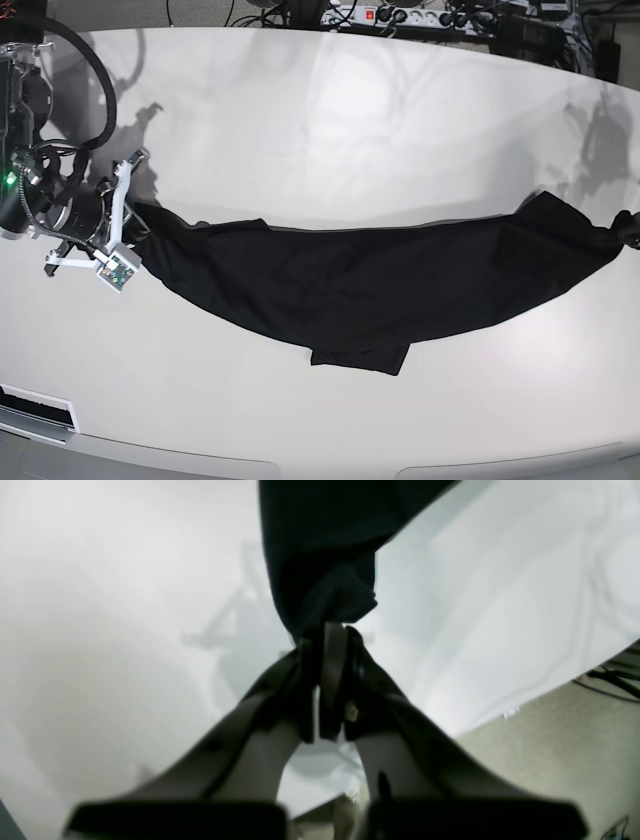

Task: Layout the t-shirt on the table in an organized manner, then fold the t-shirt properly
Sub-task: 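Stretch the t-shirt wide and lay it flat on the table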

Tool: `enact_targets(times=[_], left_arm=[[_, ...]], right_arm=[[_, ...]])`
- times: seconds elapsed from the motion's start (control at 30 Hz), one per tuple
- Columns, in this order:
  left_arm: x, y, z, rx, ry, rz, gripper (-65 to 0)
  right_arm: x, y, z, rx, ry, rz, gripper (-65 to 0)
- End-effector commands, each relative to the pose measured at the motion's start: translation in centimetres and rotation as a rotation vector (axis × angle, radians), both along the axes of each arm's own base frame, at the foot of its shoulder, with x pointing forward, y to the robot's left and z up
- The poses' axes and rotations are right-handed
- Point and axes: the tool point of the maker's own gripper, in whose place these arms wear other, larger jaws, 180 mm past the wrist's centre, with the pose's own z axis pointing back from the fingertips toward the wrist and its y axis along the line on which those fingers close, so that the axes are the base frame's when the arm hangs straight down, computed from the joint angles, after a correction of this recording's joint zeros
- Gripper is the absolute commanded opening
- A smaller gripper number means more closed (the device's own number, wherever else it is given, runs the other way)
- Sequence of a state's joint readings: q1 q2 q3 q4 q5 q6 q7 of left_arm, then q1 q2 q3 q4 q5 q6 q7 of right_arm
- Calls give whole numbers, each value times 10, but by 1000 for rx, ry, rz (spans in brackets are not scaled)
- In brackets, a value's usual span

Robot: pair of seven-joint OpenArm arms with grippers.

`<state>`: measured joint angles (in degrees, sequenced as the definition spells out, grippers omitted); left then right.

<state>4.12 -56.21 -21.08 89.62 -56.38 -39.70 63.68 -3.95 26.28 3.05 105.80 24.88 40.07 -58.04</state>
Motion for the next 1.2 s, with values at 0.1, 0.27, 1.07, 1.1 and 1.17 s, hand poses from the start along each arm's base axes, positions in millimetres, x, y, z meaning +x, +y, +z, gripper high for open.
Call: enact_targets(times=[0.1,0.27,1.07,1.1,1.17], left_arm=[[65,29,70,74,-358,153,-650],[95,55,124,119,-543,288,-650],[68,58,70,-124,-282,242,-650],[68,58,70,-128,-283,241,-650],[68,55,71,-145,-284,240,-650]], right_arm=[[67,-43,63,-47,-318,-285,-650],[92,-74,101,-124,-446,-441,-650],[-1,-51,11,-151,40,-71,-650],[-2,-49,11,-144,44,-60,-650],[1,-48,14,-133,28,-64,-650]])
